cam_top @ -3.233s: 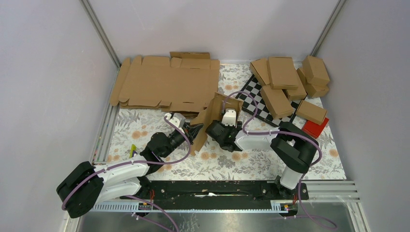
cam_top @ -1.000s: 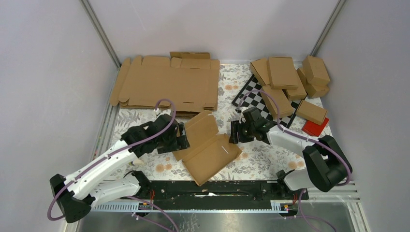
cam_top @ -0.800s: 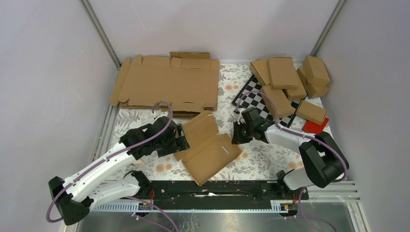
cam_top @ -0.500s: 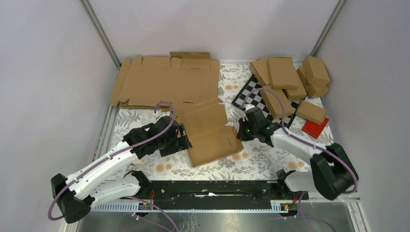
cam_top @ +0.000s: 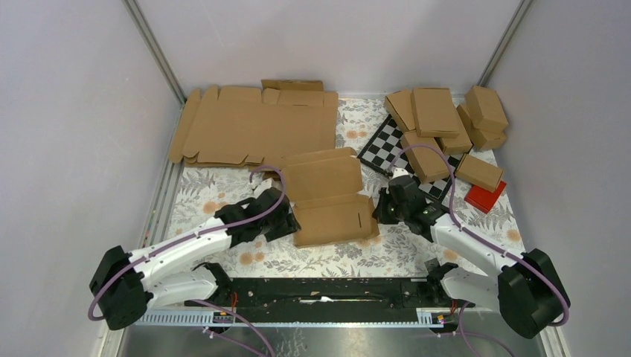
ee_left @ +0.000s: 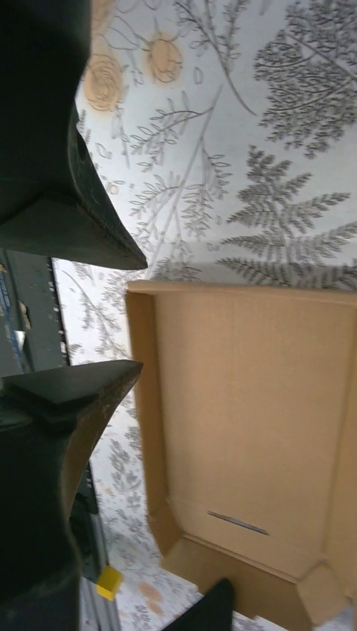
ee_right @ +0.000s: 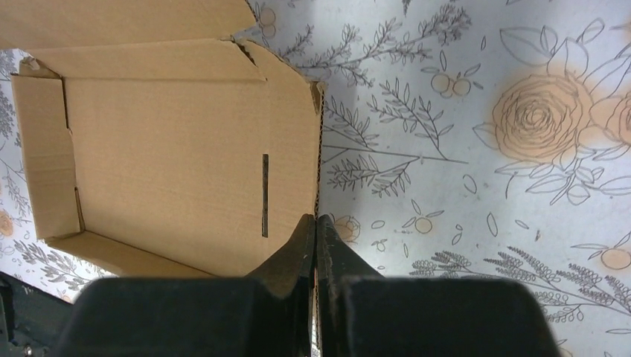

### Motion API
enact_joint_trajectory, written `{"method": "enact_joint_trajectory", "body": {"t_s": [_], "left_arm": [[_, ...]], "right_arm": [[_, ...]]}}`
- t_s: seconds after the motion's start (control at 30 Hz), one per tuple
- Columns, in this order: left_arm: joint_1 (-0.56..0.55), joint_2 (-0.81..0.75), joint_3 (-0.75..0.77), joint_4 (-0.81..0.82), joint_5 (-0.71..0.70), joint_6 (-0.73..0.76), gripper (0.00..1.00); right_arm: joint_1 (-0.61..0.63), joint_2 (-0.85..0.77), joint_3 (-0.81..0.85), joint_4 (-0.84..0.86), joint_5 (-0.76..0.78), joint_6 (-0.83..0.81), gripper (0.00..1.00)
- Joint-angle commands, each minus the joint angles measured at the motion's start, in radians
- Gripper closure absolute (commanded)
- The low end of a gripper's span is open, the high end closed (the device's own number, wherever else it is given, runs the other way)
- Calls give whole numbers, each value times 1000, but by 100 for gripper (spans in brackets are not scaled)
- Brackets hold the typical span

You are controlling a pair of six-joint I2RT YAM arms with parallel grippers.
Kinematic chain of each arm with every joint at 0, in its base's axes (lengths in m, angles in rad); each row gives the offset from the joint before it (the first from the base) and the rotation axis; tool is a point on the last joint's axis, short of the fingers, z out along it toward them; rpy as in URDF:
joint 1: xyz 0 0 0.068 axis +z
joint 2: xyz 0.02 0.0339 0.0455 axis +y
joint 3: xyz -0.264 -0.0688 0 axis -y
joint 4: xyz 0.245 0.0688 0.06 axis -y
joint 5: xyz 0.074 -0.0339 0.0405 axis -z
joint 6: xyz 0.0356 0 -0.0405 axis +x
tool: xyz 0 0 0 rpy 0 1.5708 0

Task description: Fold the paper box

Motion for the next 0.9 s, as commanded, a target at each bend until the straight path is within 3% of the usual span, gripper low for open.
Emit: {"method": "enact_joint_trajectory", "body": {"t_s": [0.0, 0.2, 0.47, 0.7, 0.8, 0.83, 0.87], "left_arm": [[-5, 56, 3, 159, -129, 16, 48], [-4, 194, -7, 224, -133, 89, 55], [-4, 261, -2, 192, -139, 119, 64], [-4, 290, -26, 203, -129, 133, 80], [-5, 298, -20, 198, -136, 159, 100], [-4, 301, -15, 189, -139, 172, 100], [-4, 303, -8, 176, -147, 184, 100]], "right_arm": [[-3, -42, -19, -9, -44, 33, 100], [-4, -100, -57, -9, -56, 59, 98], [-3, -101, -64, -8, -72, 81, 97], [-3, -94, -68, 0, -113, 81, 92], [-3, -110, -73, -2, -108, 67, 81], [-4, -115, -74, -7, -98, 65, 74], [-4, -115, -74, -17, -84, 65, 61]]}}
